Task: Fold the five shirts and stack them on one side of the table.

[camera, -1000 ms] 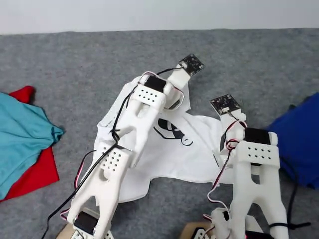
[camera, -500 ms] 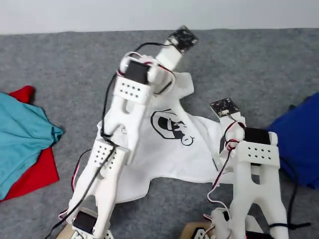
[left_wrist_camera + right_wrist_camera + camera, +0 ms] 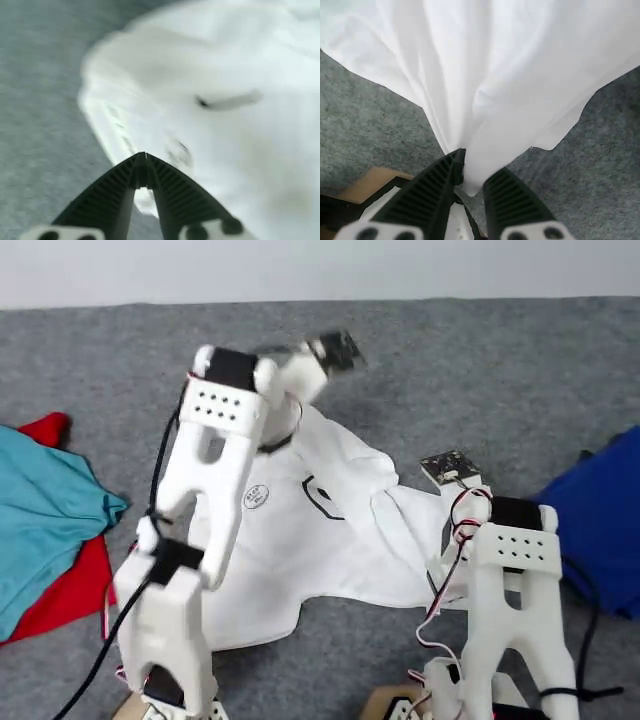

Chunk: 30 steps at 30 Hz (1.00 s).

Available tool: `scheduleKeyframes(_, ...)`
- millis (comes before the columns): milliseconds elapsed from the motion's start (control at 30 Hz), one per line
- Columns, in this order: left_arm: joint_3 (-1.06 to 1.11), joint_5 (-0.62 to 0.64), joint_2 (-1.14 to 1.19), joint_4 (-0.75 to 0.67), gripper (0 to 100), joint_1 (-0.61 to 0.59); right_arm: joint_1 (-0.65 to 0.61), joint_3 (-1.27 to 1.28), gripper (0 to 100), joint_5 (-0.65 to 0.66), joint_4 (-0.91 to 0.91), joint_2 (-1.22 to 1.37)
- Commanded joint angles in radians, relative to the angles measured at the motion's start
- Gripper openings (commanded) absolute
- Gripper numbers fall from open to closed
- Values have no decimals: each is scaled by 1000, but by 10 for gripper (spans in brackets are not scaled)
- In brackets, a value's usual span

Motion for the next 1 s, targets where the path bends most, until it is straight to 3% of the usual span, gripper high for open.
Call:
scheduleKeyframes(0, 177, -6, -170, -61, 3, 40, -4, -8, 9, -6, 10, -44)
scheduleKeyframes(233, 202, 146, -178, -328, 17, 71, -4, -6, 9, -6, 4, -42)
scheduleKeyframes(433, 199, 348, -117, -497, 200, 114, -4, -6, 9, -6, 4, -42)
scheduleKeyframes(600, 196, 362, 15, -589, 221, 163, -4, -6, 9, -8, 4, -42)
scheduleKeyframes(833, -4, 367, 273, -617, 221, 167, -4, -6, 9, -11, 1, -42)
scheduleKeyframes(967, -206, 367, 427, -559, 221, 166, -4, -6, 9, -11, 5, -42)
